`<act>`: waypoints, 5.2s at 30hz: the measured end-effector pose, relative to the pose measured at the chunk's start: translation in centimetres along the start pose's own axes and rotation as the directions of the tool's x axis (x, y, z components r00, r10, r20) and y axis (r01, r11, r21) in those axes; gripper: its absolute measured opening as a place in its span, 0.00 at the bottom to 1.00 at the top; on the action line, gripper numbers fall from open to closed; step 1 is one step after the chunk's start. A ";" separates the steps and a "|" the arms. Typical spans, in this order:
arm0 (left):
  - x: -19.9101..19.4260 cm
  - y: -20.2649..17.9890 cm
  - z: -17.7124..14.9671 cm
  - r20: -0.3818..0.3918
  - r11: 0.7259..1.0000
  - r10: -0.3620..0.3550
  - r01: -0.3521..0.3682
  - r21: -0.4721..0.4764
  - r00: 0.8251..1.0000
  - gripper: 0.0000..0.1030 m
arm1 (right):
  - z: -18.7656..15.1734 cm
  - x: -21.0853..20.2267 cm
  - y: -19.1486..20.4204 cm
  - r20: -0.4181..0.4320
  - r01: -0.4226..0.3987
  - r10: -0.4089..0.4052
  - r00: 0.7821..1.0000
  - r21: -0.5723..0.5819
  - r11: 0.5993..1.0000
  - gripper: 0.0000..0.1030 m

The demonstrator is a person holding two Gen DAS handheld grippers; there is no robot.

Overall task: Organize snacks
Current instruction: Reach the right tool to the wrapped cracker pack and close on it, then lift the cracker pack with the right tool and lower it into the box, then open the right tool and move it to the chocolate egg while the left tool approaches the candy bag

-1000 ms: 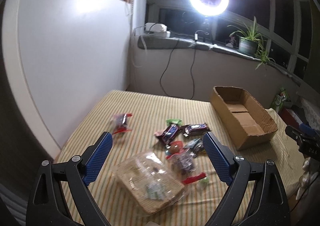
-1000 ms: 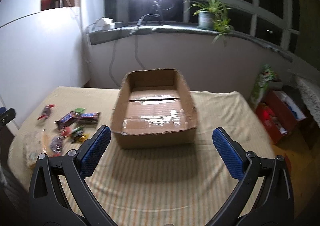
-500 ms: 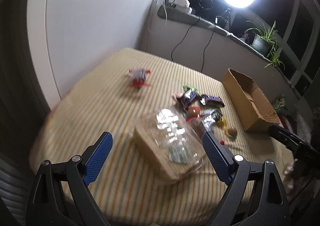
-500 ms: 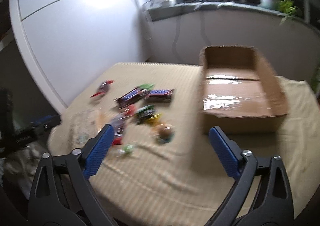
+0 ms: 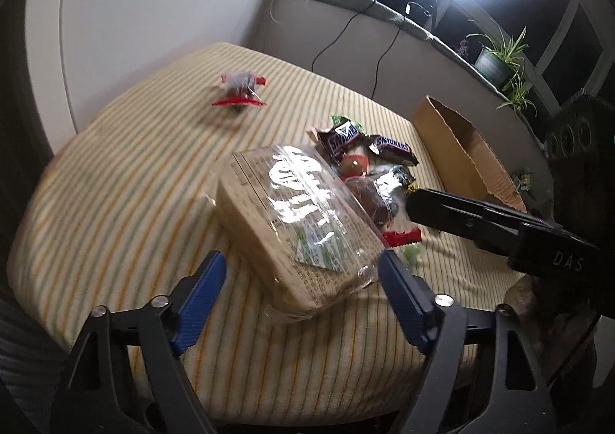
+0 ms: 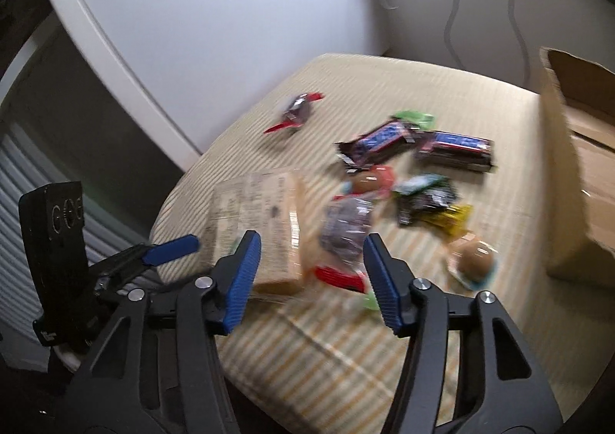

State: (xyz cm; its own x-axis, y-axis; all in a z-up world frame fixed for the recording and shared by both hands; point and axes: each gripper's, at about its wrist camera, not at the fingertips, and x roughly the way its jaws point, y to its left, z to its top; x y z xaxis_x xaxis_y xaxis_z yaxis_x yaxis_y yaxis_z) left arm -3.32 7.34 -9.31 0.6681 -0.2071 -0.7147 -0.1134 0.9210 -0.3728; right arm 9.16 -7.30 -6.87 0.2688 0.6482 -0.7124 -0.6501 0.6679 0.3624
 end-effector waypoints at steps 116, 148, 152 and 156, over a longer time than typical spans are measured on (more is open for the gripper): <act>11.6 -26.6 6.4 -0.035 0.855 -0.232 0.221 0.470 0.972 0.73 | -0.7 -15.7 -21.6 0.173 0.307 -0.367 0.914 0.294 0.905 0.51; 4.5 -5.4 3.5 -0.001 0.993 -0.011 0.011 0.119 1.000 0.73 | -5.1 -5.1 -8.3 0.079 0.254 -0.255 0.964 0.031 0.967 0.62; 5.2 -5.3 3.3 -0.028 0.994 -0.031 0.033 0.108 0.999 0.73 | -5.1 -3.4 -8.4 0.057 0.271 -0.273 0.960 0.037 0.962 0.54; 6.3 -5.5 3.3 -0.050 0.993 -0.032 0.038 0.114 0.998 0.73 | -4.8 -1.8 -8.7 0.036 0.272 -0.274 0.961 0.053 0.961 0.49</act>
State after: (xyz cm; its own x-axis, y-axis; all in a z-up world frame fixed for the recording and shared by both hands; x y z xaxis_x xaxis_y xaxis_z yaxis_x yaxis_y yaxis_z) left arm 3.98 2.05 -9.83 0.6341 -0.2530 -0.7307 -0.0032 0.9441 -0.3296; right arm 10.89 -16.00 -11.65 0.4617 0.4533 -0.7624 -0.5141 0.8372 0.1864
